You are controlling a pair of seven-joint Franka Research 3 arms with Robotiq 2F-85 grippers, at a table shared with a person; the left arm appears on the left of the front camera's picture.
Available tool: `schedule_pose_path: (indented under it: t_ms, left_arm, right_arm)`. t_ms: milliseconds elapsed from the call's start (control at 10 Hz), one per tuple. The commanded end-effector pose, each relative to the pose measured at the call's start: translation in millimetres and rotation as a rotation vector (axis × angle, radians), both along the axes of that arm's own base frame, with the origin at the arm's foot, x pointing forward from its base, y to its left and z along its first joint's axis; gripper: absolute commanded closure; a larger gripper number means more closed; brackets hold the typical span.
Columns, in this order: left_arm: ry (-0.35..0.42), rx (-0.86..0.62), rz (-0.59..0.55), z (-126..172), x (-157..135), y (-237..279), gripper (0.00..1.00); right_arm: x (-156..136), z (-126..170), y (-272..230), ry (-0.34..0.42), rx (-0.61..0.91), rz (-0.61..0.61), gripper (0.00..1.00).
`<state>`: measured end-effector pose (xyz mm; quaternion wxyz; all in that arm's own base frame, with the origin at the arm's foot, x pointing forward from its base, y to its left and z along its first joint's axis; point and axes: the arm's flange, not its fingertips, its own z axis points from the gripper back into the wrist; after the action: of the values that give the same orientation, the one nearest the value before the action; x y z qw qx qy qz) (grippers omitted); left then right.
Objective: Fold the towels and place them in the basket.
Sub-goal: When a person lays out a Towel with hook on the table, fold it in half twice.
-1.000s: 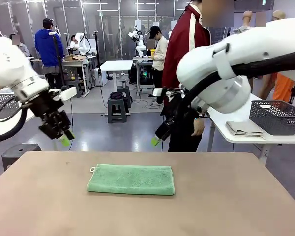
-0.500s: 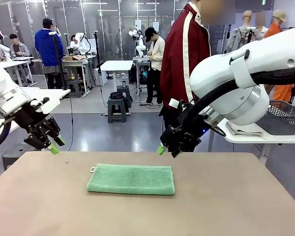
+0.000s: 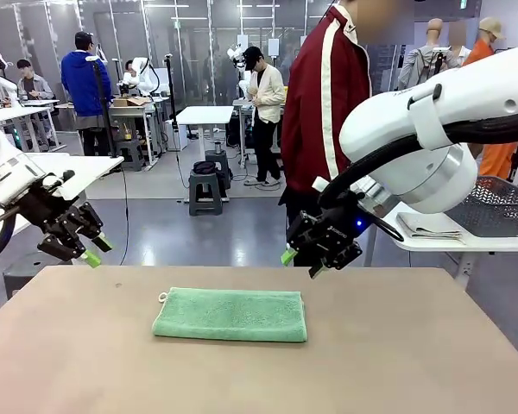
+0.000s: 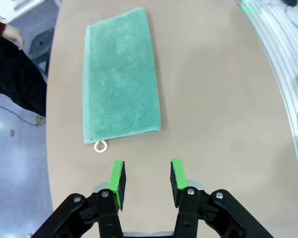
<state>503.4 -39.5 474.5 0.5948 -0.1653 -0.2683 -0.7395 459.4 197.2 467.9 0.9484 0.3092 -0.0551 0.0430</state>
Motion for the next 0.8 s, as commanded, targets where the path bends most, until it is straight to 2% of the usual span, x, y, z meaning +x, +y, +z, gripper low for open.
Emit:
schedule_pose_path:
  t_ms: [0, 300, 600, 700]
  left_arm:
    - [0.011, -0.153, 0.022, -1.1, 10.9, 13.5, 0.52]
    - [0.077, -0.391, 0.143, -14.6, 10.9, 31.7, 0.52]
    - [0.121, -0.548, 0.134, -33.1, 7.0, 52.5, 0.52]
    - [0.138, -0.542, 0.139, -38.9, 8.0, 57.5, 0.52]
  right_arm:
    - [-0.2, -4.9, -3.6, 0.004, -0.012, 0.002, 0.32]
    - [-0.2, -4.9, -3.6, 0.004, -0.012, 0.002, 0.32]
    - [-0.2, -4.9, -3.6, 0.004, -0.012, 0.002, 0.32]
    - [-0.2, -4.9, -3.6, 0.004, -0.012, 0.002, 0.32]
